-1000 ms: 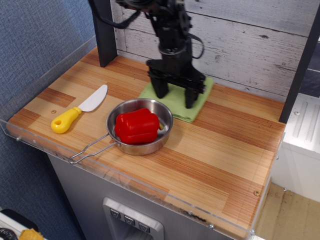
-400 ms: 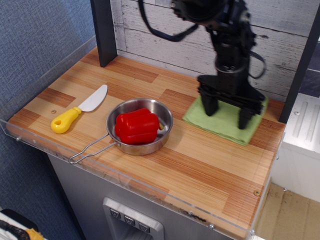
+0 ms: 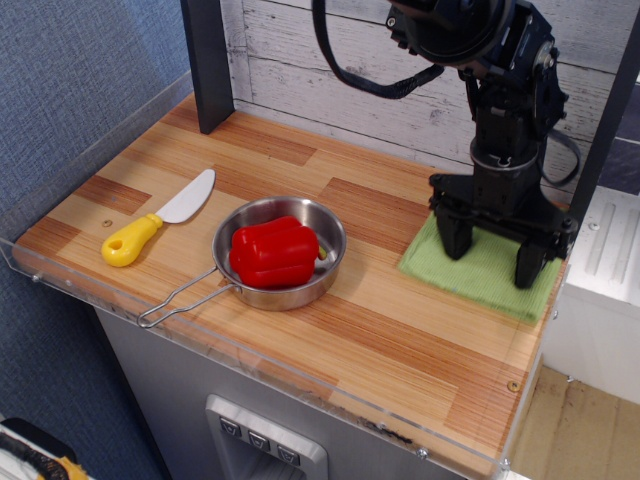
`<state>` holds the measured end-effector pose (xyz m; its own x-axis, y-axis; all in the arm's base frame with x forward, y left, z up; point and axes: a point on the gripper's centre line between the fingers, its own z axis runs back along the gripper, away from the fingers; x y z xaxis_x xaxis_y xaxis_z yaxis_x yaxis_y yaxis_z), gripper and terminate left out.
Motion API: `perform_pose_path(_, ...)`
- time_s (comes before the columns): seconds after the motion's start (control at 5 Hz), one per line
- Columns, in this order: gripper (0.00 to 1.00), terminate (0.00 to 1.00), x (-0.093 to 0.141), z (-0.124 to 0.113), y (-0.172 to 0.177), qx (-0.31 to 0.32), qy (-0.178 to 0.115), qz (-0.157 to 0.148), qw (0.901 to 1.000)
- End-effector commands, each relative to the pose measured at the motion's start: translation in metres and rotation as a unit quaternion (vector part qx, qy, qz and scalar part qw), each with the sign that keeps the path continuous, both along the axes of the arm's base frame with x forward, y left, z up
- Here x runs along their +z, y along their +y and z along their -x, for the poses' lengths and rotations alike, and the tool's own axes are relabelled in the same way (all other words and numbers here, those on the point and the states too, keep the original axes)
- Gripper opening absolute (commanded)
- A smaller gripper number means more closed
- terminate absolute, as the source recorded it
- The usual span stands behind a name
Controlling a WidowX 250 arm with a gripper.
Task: Put the cloth to the right of the pan.
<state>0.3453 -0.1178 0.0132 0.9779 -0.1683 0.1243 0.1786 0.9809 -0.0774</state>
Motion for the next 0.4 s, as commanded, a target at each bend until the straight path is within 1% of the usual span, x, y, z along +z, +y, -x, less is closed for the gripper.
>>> perform_pose_path(0.0, 1.00, 0.00, 0.106, -0.022, 0.018, 0.014, -0.089, 0.002, 0.9960)
perform_pose_path(0.2, 1.00, 0.00, 0.149, -0.020, 0.019, 0.012, -0.115, 0.008, 0.9933)
